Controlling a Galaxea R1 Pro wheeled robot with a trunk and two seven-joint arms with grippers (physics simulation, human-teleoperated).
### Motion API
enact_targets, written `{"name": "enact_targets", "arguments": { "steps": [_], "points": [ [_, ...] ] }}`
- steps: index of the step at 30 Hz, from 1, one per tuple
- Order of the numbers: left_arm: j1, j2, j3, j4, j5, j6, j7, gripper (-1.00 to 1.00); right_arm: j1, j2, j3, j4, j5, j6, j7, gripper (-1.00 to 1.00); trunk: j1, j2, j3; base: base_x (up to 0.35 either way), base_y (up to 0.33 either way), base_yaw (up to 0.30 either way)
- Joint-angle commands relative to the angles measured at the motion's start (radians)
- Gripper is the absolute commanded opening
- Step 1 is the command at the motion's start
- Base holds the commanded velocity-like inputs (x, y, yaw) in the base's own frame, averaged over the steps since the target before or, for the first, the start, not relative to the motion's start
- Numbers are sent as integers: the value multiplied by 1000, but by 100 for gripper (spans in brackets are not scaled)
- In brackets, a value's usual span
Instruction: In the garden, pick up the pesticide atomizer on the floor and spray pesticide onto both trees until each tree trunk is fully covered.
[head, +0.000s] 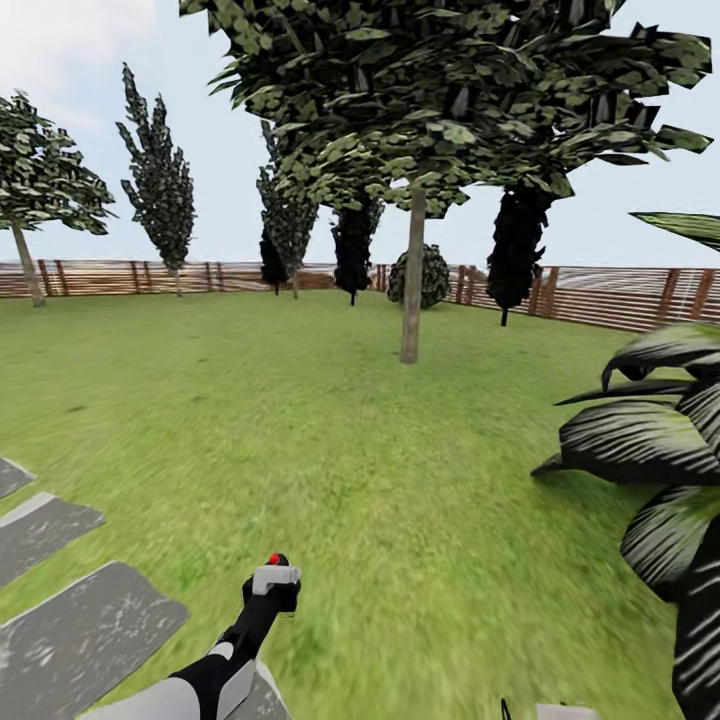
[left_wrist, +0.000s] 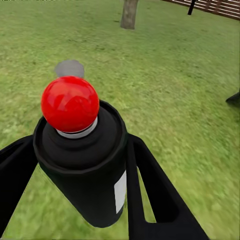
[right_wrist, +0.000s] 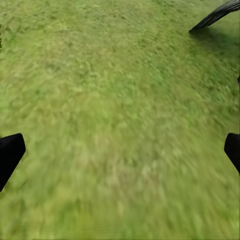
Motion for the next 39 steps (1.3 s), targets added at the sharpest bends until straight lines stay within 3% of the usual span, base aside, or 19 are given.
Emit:
{"name": "enact_targets", "arguments": {
  "steps": [1, 6, 34, 39],
  "points": [
    [-1, 0, 3, 1, 3, -2, -6, -100, -1, 1, 8, 0, -10, -3, -4, 100, -2, -1, -1, 700, 0, 0],
    [-1, 0, 3, 1, 3, -2, -6, -100, -1, 6, 9, 0, -9, -3, -4, 100, -2, -1, -1, 700, 0, 0],
    [-1, -8, 3, 1, 3, -4, -6, -100, -1, 9, 9, 0, -9, -3, -4, 100, -2, -1, -1, 350, 0, 0],
    [-1, -8, 3, 1, 3, -4, -6, -100, -1, 9, 9, 0, -9, -3, -4, 100, -2, -1, -1, 700, 0, 0]
  ]
}}
